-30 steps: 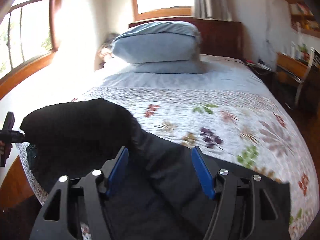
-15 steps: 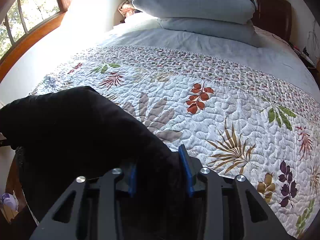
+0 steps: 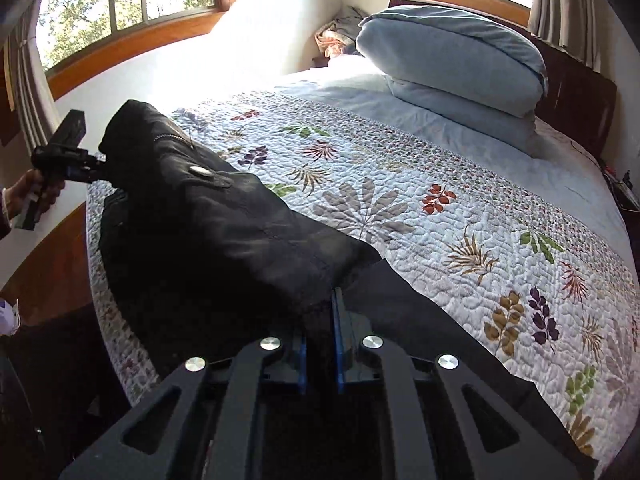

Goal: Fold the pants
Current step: 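Fold one leg over the other, lay the pants down, open both tools, then grasp the stacked leg hems with the right tool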

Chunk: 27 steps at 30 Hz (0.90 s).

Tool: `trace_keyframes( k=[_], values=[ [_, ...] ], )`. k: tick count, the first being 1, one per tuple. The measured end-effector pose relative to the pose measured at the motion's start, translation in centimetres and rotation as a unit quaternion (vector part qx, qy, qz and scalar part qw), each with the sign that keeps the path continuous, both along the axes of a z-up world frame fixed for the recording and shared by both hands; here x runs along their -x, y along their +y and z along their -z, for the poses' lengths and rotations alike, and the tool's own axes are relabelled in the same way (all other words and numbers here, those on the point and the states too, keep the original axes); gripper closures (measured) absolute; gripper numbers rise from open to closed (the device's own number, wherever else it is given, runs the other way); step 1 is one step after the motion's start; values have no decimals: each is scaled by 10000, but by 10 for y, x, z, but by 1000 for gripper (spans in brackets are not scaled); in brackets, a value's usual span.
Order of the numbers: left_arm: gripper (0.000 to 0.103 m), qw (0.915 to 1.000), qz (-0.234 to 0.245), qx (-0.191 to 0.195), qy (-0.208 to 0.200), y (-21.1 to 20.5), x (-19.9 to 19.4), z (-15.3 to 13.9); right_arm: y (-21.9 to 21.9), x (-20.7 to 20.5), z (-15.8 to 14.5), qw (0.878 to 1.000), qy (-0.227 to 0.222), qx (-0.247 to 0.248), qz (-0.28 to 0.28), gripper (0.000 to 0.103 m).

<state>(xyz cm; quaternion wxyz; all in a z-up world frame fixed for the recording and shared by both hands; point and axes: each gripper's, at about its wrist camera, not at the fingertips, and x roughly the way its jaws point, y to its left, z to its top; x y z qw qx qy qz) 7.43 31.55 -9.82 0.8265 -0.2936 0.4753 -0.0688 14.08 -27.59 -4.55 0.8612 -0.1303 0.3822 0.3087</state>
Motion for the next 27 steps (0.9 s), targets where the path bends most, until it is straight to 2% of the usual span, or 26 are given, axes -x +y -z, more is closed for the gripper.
trace_keyframes(
  k=[2,4,7,9,10,13,16,17,19,23,25,27],
  values=[
    [50,9998,-135,-163,49,6,10,-5,6,20,18,9996,176,205,-125,93],
    [36,9993,-300,-191,69,17,23,-10,11,35,44,9983,394,408,-149,93],
    [34,9982,-382,-406,207,23,42,-14,15,44,80,9963,721,472,-74,93],
    [34,9971,-308,-615,323,20,54,-13,18,49,93,9960,699,561,26,93],
    [33,9970,-256,-648,352,17,60,-12,17,49,96,9961,687,538,102,93],
    [31,9987,-177,-369,311,4,73,-12,14,48,98,9963,716,400,265,93],
    [27,10000,61,-1,35,-29,74,-15,16,47,99,9962,666,456,333,92],
    [21,9998,171,-45,-10,-42,70,-14,16,48,99,9961,673,446,362,92],
    [21,9984,472,-293,-63,-68,58,-7,14,47,101,9959,710,341,456,91],
    [21,9929,916,-743,121,-110,30,20,5,53,96,9955,684,135,641,80],
    [21,9893,986,-1037,265,-123,20,35,-1,61,91,9951,635,30,761,57],
    [15,9854,1054,-1304,300,-131,12,43,-13,74,85,9944,568,-164,871,48]
  ],
)
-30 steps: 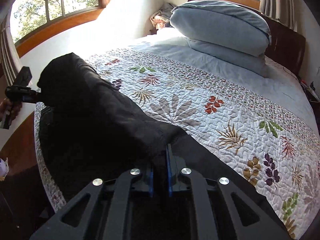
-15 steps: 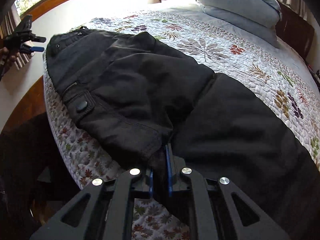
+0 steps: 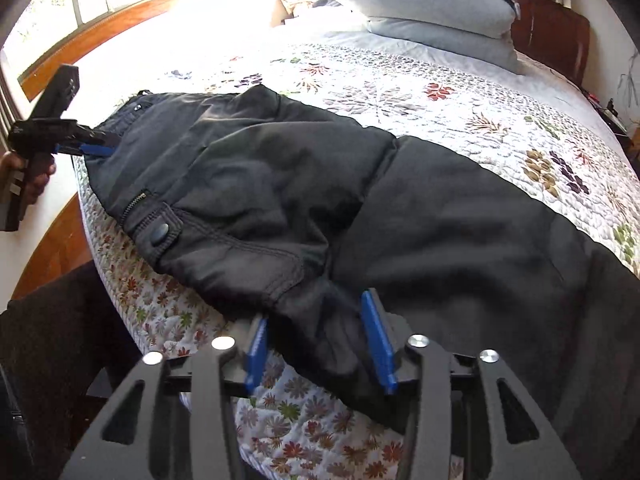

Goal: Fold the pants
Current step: 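Grasp the stacked leg hems with the right tool, then lift the leg hems with the right tool and fold them toward the waistband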

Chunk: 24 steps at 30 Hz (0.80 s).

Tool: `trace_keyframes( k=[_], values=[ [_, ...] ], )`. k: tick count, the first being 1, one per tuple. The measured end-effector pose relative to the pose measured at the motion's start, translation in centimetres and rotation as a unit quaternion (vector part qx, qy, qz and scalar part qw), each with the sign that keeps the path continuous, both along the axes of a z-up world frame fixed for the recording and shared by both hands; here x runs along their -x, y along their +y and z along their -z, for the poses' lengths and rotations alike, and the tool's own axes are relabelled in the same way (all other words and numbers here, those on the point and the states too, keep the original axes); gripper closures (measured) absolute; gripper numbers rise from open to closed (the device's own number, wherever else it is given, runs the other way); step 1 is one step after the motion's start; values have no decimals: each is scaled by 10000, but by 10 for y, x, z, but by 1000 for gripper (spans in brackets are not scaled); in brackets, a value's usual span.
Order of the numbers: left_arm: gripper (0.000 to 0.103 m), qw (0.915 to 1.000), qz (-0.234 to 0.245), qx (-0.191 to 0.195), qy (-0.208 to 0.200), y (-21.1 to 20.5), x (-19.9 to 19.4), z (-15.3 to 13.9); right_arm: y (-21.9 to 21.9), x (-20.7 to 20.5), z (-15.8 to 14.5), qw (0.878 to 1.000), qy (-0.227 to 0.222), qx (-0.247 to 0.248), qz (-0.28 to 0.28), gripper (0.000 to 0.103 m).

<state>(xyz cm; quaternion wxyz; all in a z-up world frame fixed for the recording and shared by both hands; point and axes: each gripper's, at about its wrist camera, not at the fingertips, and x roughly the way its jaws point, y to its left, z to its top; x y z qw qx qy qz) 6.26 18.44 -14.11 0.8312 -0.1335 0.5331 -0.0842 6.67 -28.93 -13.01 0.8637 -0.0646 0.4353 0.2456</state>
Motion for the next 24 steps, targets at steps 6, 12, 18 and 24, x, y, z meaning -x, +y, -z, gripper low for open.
trace_keyframes(
  k=[6,12,18,24],
  values=[
    [13,9997,66,-237,40,-6,-4,8,-96,38,-24,9831,-74,-1142,1430,47],
    [13,9987,210,-446,109,-7,3,4,-254,85,-28,8956,-201,-2248,3833,40],
    [13,9990,4,-440,119,2,19,1,-339,108,-5,8202,-111,-3294,4677,41],
    [12,9979,-13,-625,143,1,24,1,-355,95,17,7848,43,-3881,4832,52]
  ],
)
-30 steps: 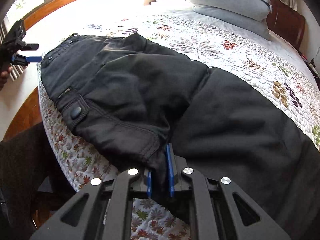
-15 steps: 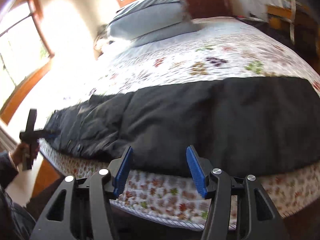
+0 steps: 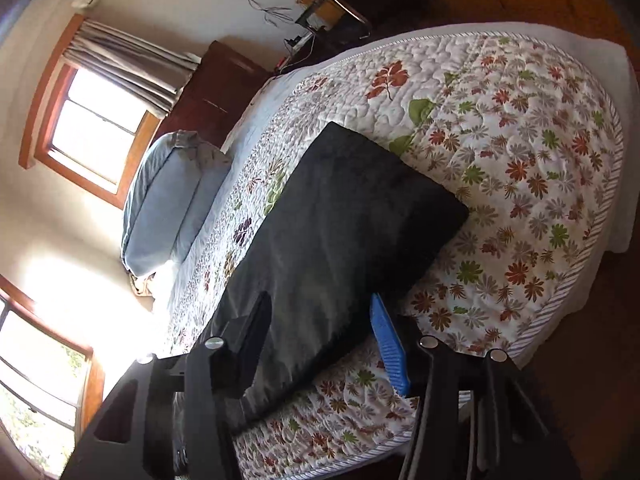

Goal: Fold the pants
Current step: 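Lift the leg hems with the right tool and fold them toward the waistband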

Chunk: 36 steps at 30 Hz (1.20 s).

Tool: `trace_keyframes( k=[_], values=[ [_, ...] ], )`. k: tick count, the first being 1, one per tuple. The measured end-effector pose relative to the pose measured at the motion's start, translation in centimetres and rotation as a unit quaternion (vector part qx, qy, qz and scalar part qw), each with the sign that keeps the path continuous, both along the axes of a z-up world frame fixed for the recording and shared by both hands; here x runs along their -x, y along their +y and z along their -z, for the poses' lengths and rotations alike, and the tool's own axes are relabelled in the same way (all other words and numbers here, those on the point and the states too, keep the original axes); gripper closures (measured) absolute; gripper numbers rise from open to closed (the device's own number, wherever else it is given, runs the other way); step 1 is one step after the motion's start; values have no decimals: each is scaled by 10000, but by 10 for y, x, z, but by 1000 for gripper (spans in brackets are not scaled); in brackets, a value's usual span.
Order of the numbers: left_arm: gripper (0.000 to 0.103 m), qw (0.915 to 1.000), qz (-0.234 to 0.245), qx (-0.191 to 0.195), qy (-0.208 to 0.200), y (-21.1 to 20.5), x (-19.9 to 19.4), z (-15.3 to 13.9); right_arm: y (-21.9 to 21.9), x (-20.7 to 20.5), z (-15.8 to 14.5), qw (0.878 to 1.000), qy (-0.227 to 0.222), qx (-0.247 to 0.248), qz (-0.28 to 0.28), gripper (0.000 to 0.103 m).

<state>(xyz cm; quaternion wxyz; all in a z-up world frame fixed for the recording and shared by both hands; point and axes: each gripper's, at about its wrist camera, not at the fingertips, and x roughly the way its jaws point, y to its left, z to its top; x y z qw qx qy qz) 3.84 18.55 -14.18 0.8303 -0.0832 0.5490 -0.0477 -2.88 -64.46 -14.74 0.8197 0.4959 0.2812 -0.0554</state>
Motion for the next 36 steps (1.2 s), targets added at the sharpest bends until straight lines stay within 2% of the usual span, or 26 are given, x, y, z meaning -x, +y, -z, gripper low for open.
trace_keyframes(
  k=[2,3,4,5,6,9,11,15,18,23,24,25,27,30,33,36],
  values=[
    [12,9999,60,-117,12,-3,0,1,-2,-5,5,9998,-73,-126,95,58],
    [12,9998,80,-165,25,-5,0,1,-3,-7,5,9998,-103,-87,115,67],
    [12,9997,93,-201,43,-6,-1,2,-3,-10,3,9999,-100,32,111,85],
    [11,9997,94,-225,64,-7,-2,3,-4,-14,1,9998,-71,146,115,94],
    [11,9996,79,-241,77,-7,-3,4,-4,-18,-3,9997,-94,209,103,97],
    [10,9996,10,-266,83,-9,-7,7,-8,-29,-15,9992,-216,343,59,98],
    [10,9995,-46,-285,119,-11,-10,9,-9,-32,-18,9994,-101,327,88,98],
    [8,9993,-44,-343,115,-14,-14,14,-10,-24,2,9981,461,379,171,98],
    [7,9991,19,-406,122,-16,-15,15,-14,-15,17,9988,376,137,292,98],
    [7,9994,-91,-314,109,-14,-16,12,-14,1,9,9992,18,81,393,84],
    [7,9996,-151,-213,54,-13,-15,9,-15,7,8,9988,-50,-16,495,55],
    [7,9997,-219,-107,-23,-11,-14,6,-18,13,8,9975,-166,-136,667,39],
    [7,9988,-432,-15,-239,-9,-9,-1,-25,23,12,9943,-297,-473,904,38],
    [7,9966,-644,-8,-505,-10,-5,-13,-33,35,26,9867,-287,-916,1312,24],
    [7,9948,-709,-34,-728,-15,-2,-23,-31,35,39,9807,-518,-1246,1415,24],
    [7,9952,-584,-73,-786,-25,-4,-30,-24,28,47,9779,-644,-1393,1420,24]
  ],
)
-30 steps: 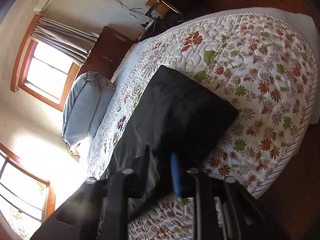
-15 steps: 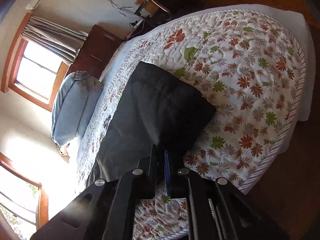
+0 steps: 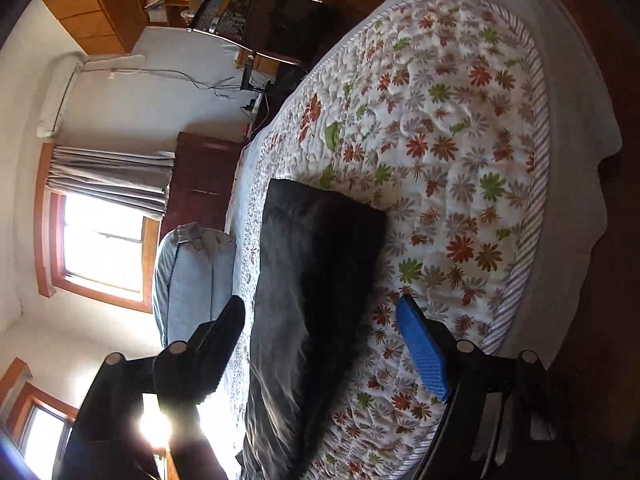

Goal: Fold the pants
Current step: 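Lift the leg hems with the right tool and fold them toward the waistband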

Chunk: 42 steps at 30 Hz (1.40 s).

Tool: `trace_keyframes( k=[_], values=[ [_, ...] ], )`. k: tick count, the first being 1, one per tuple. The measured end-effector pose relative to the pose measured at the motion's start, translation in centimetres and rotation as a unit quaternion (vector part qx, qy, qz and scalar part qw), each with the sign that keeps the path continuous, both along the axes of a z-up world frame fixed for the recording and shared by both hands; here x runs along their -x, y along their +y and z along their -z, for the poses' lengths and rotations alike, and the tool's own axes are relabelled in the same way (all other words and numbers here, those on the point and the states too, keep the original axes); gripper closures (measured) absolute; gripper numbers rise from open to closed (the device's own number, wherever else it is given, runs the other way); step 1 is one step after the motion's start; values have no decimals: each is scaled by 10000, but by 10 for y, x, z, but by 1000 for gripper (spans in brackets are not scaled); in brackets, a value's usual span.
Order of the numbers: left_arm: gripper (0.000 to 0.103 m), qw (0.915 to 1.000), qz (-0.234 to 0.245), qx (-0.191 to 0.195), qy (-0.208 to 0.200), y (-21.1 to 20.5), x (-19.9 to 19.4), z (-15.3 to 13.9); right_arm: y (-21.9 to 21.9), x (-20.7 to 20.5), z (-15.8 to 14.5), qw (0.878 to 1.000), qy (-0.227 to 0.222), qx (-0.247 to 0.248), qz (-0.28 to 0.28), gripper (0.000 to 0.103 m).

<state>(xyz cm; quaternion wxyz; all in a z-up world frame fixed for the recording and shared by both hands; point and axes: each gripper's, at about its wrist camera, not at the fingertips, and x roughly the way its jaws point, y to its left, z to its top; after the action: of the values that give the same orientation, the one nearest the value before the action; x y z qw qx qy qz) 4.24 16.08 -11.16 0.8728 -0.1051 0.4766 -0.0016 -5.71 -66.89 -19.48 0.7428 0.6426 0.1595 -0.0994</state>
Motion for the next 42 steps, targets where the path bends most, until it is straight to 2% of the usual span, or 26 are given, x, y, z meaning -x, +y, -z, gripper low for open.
trace_keyframes(
  k=[4,10,11,13,14,16,19,23,27,33,36,38,42],
  values=[
    [7,9997,183,-134,49,-10,-3,-4,7,-14,6,9999,-89,-101,21,24],
    [7,9995,249,-113,125,-19,1,1,13,-37,12,9997,59,-180,133,26],
    [7,9995,258,-101,159,-19,2,3,13,-42,11,9998,64,-162,132,29],
    [7,9993,277,-82,238,-19,4,6,14,-49,9,9998,147,-63,89,47],
    [7,9992,284,-78,270,-19,4,7,15,-54,5,9998,179,-4,67,52],
    [7,9991,295,-74,288,-17,5,8,17,-58,1,9996,266,121,16,76],
    [7,9992,294,-66,256,-15,6,7,19,-60,-5,9996,153,217,26,85],
    [7,9994,232,26,252,-10,8,6,23,-50,-18,9989,77,453,37,88],
    [7,9995,154,168,241,-5,12,7,34,-55,-51,9932,182,1146,-52,89],
    [7,9994,68,294,197,3,18,9,72,-77,-124,9680,213,2463,-427,89],
    [7,9992,12,358,147,8,21,8,104,-92,-159,9433,172,3222,-774,89],
    [7,9991,-36,404,118,11,24,7,131,-102,-179,9226,132,3708,-1055,89],
    [7,9986,-126,505,115,18,27,8,185,-111,-200,8848,-43,4346,-1679,88]
  ],
)
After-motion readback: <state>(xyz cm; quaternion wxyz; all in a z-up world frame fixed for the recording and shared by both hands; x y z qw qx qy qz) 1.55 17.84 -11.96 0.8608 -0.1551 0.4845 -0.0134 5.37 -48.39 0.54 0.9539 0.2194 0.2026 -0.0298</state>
